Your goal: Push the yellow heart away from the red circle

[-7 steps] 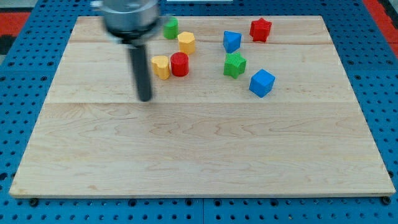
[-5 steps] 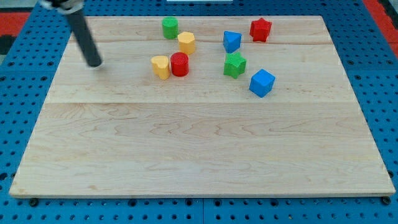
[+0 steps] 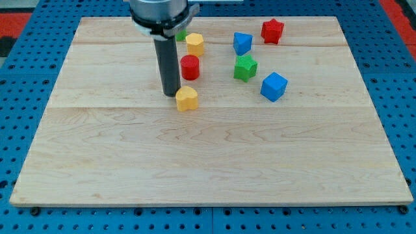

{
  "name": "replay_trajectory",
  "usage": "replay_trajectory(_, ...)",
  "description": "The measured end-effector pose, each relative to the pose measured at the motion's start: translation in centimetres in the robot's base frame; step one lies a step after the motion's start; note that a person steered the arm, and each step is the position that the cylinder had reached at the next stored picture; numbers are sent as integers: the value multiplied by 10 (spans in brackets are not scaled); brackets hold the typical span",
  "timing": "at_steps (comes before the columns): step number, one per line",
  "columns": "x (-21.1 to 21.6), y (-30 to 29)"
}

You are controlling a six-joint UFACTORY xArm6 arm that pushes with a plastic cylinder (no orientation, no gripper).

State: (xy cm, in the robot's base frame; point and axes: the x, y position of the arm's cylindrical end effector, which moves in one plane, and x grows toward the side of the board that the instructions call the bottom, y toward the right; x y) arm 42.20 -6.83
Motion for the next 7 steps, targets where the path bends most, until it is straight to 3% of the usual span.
replay_trajectory(1, 2, 35)
replay_trajectory(2, -27, 45)
replay_trajectory(3, 13, 106)
replay_trajectory(4, 50, 115)
replay_trajectory(5, 49, 48)
replay_trajectory(7, 36, 102)
